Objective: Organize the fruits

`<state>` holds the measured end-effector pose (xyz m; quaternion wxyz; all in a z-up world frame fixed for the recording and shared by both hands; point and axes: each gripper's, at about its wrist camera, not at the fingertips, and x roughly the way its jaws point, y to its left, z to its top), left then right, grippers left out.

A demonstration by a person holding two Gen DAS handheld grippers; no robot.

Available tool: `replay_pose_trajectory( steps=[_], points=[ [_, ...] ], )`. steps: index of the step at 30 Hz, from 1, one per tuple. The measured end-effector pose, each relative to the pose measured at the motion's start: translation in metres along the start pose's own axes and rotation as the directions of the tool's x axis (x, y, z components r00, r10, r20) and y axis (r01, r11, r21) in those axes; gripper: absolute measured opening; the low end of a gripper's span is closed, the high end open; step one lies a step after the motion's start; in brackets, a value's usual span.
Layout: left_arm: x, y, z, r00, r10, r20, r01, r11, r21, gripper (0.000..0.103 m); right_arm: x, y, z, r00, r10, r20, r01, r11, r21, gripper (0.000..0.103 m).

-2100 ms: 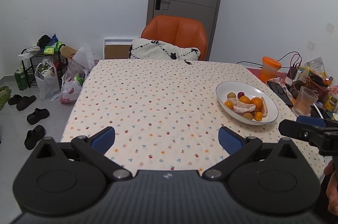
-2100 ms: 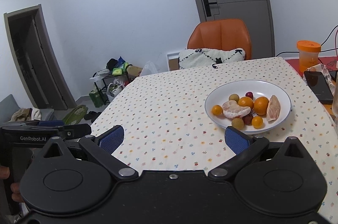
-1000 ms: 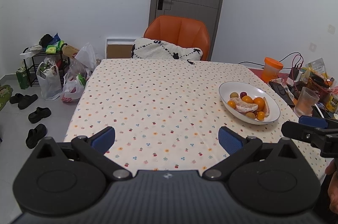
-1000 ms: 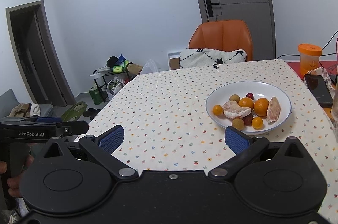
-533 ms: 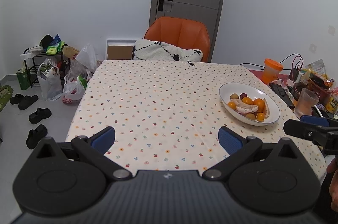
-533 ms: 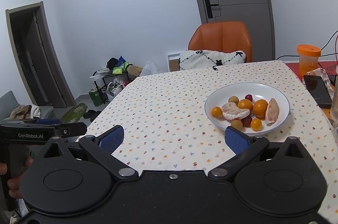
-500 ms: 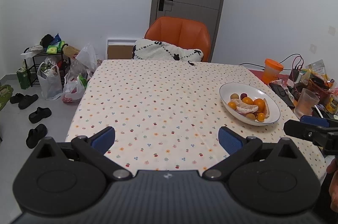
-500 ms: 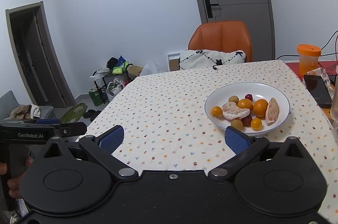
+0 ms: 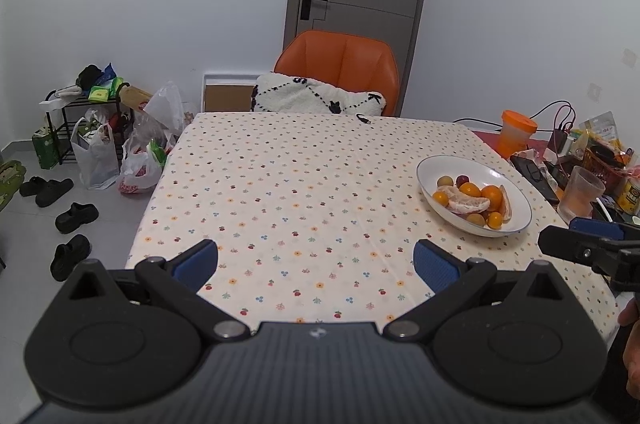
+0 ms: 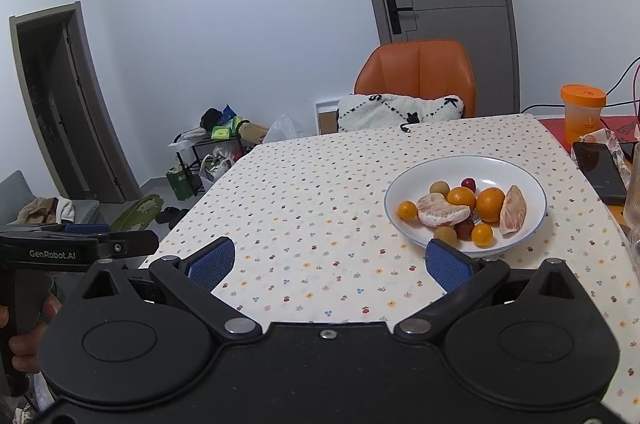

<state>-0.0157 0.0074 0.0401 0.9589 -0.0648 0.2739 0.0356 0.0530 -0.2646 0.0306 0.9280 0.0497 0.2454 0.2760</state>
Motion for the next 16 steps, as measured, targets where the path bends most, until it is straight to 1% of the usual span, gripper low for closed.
replay_pose_trajectory(
  steps=[7, 16],
  points=[
    [0.0016, -0.0003, -0.0015, 1.000, -0.004, -0.006, 0.004, 1.000, 0.002, 0.103, 0.0021, 0.0005, -0.0015, 1.000, -0.011, -0.009, 0.011, 1.000, -0.006, 0.103],
    [0.0047, -0.0089, -0.0020, 1.000, -0.011, -0.015, 0.011, 1.000, 0.028, 0.103, 0.0049, -0.0039, -0.0042, 1.000, -0.012, -0.025, 0.012, 1.000, 0.007, 0.103]
  ],
)
